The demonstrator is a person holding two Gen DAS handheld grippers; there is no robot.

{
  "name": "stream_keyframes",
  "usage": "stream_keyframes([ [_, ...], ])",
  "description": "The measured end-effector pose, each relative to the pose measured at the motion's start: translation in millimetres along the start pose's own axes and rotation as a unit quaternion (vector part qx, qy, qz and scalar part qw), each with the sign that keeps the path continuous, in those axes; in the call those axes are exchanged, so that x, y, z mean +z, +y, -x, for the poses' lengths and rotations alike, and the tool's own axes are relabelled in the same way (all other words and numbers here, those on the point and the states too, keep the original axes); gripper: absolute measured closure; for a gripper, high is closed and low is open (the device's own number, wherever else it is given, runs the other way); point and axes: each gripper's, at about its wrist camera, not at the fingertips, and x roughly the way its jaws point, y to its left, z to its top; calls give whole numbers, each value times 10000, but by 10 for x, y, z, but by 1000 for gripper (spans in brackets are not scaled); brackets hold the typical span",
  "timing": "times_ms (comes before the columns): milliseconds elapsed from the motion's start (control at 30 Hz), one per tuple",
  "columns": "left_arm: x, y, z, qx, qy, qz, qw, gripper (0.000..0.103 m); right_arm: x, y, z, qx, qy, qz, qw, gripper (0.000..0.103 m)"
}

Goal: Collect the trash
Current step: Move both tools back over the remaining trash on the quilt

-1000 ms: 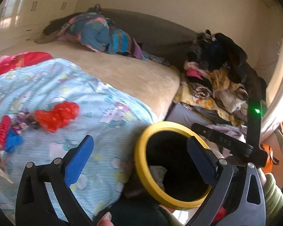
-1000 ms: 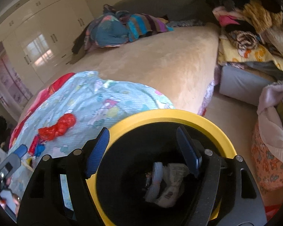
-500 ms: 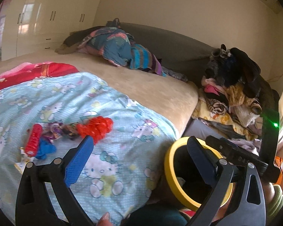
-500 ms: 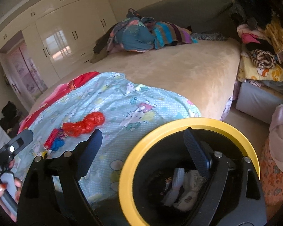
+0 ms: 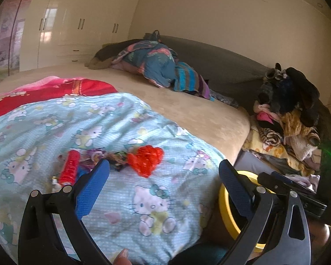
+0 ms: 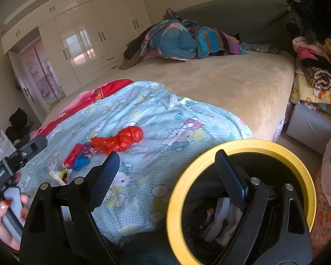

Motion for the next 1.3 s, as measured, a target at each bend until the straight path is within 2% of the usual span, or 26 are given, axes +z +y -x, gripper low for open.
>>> stream_keyframes([
  [700,24,838,25,785,-112,679,9945,7,-75,749,-307,371,172,695,9967,23],
  [1033,-78,1282,-74,1123,105,999,9886,7,-143,1166,-653,433,298,1353,9894,22],
  [1300,-166,1516,-308,1191,586,999,9861,7,-190,1323,-1032,372,506,1629,9846,22],
])
